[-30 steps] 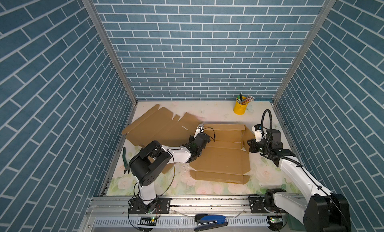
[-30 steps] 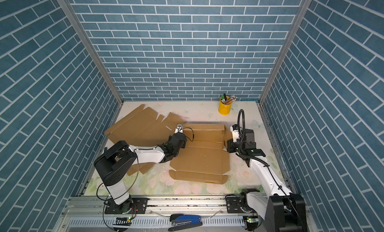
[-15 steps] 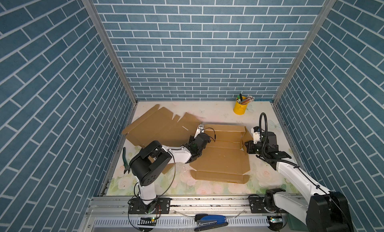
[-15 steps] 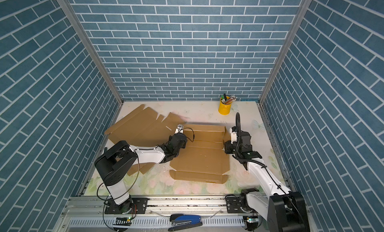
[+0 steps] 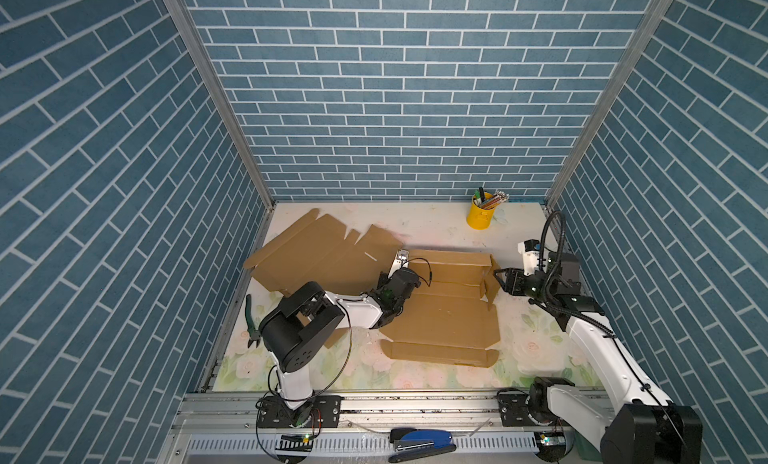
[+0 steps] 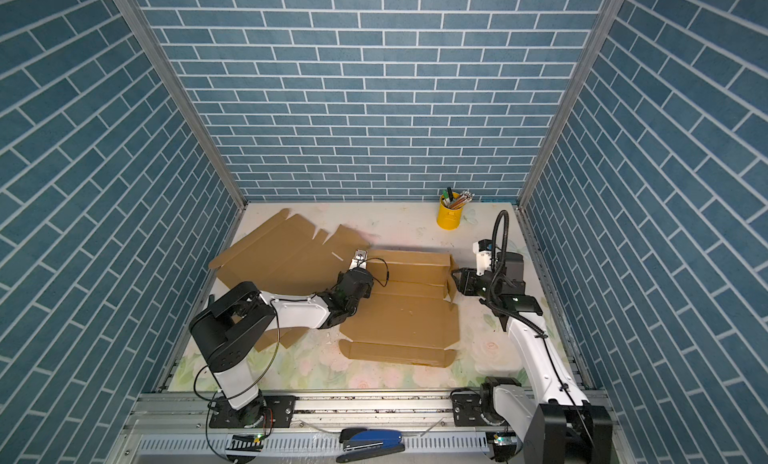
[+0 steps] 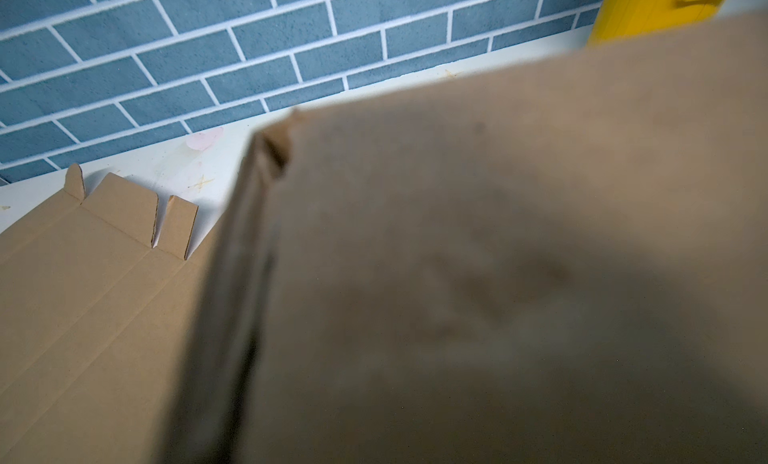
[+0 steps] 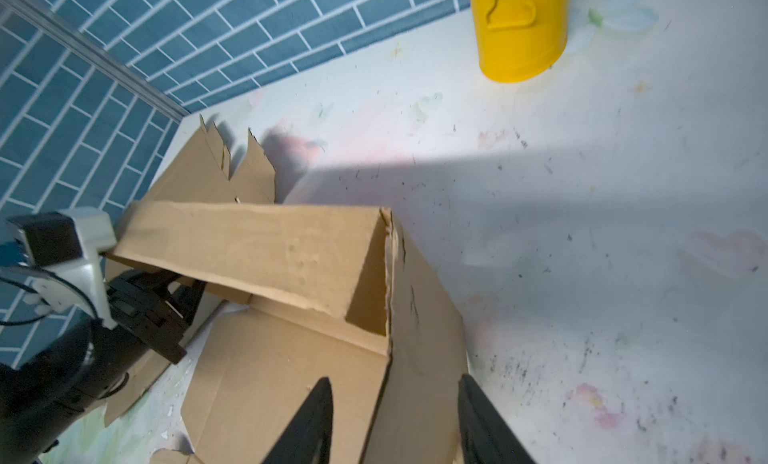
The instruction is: Fold the paper box
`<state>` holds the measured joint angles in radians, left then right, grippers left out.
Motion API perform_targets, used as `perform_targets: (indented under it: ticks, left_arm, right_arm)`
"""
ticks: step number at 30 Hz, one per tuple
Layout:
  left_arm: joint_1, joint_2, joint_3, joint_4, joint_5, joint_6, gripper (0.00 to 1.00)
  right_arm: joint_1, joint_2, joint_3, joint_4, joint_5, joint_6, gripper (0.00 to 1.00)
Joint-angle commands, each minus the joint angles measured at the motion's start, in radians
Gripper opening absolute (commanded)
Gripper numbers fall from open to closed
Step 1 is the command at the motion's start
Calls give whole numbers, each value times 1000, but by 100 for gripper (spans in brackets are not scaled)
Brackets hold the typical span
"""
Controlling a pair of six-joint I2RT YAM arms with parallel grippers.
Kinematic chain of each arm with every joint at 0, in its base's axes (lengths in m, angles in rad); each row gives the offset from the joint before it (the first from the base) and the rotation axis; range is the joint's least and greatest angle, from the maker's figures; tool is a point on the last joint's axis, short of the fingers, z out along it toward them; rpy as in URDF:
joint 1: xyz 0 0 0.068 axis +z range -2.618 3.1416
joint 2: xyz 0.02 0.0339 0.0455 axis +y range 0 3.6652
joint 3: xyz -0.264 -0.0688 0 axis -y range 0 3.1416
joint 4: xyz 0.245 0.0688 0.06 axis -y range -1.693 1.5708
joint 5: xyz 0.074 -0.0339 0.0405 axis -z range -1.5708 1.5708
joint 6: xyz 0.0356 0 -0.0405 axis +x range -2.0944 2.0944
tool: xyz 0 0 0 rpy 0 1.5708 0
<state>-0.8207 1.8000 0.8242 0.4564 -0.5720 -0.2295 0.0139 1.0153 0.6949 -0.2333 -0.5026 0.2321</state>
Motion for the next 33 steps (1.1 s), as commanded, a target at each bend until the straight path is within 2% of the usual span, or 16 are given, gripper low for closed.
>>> perform_targets:
  ticks: [1, 4, 6, 12, 17, 21, 28, 33]
  left_arm:
    - [-1, 54, -38, -109, -1, 54, 0]
    - [-1, 51, -40, -111, -1, 56, 0]
    - [-1, 48, -40, -111, 1, 56, 0]
    - [-1, 40, -36, -121, 4, 54, 0]
    - [-1, 38, -28, -128, 6, 58, 0]
    - [-1, 36, -22, -131, 6, 56, 0]
    - [-1, 35, -18, -134, 6, 59, 0]
    - [-1, 42, -15, -132, 15, 54, 0]
  right_arm:
    - [-35, -7, 79, -34, -14, 13, 49]
    - [-83, 15, 97, -47, 111, 18, 46]
    - [-89, 55, 96, -61, 163, -20, 43]
    - [-16, 95, -12, -17, 260, -148, 43]
    - [96, 115, -38, -26, 256, -230, 45]
    - [171, 140, -37, -9, 231, -247, 47]
    - [215, 192, -20, 73, 259, -233, 49]
    - [231, 216, -48, 219, 298, -194, 48]
